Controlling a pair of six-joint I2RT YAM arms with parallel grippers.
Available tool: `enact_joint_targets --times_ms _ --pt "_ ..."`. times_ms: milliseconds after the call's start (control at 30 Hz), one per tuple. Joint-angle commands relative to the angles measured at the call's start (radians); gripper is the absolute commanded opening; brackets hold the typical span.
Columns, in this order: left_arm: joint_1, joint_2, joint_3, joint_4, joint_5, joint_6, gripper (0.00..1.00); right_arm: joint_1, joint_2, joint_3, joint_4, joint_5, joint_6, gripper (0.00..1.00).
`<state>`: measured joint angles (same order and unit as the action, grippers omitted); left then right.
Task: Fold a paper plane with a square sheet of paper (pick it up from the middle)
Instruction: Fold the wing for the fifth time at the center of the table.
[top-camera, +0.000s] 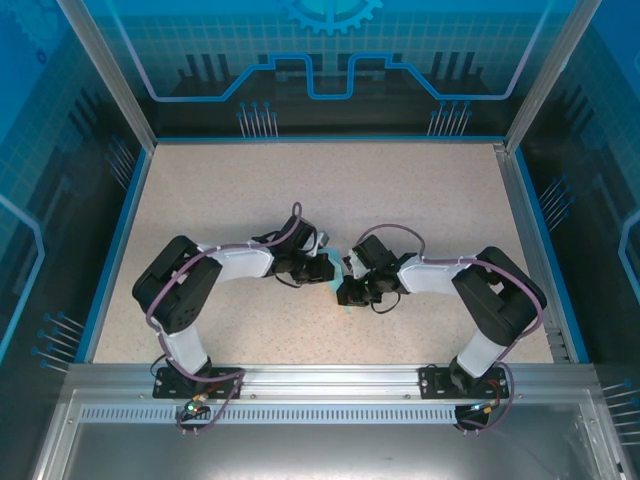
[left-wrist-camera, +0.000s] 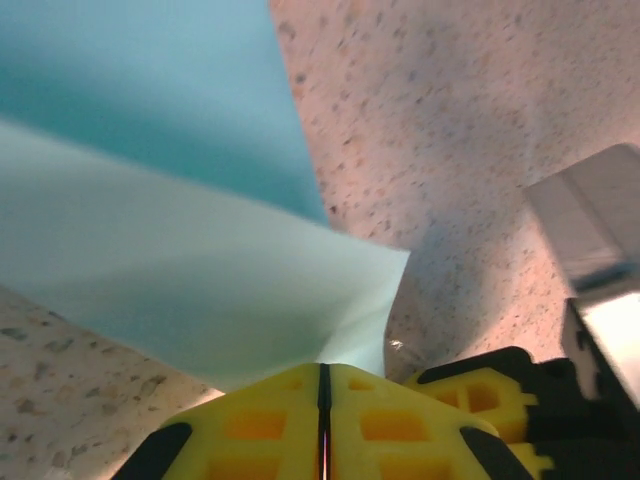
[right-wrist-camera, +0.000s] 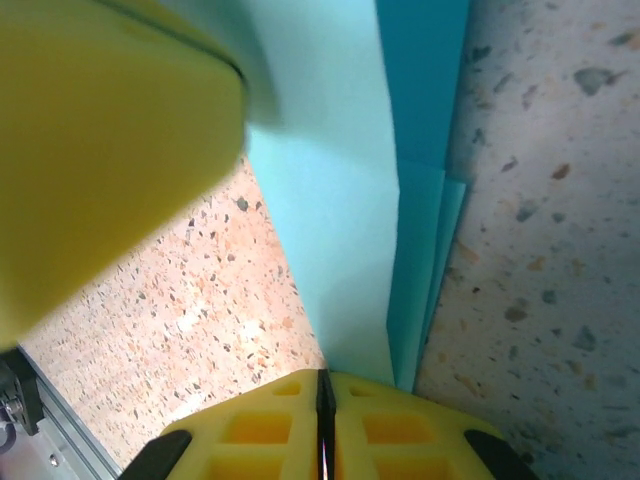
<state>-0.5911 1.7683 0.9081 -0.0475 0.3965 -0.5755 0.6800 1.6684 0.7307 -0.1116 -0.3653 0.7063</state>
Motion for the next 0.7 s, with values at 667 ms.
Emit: enact_joint_targets --times_ms 667 --pt "0.059 0.093 0.059 -0.008 -0.025 0.064 0.09 -0.003 0.06 -0.056 -0.079 0.025 0.016 0.11"
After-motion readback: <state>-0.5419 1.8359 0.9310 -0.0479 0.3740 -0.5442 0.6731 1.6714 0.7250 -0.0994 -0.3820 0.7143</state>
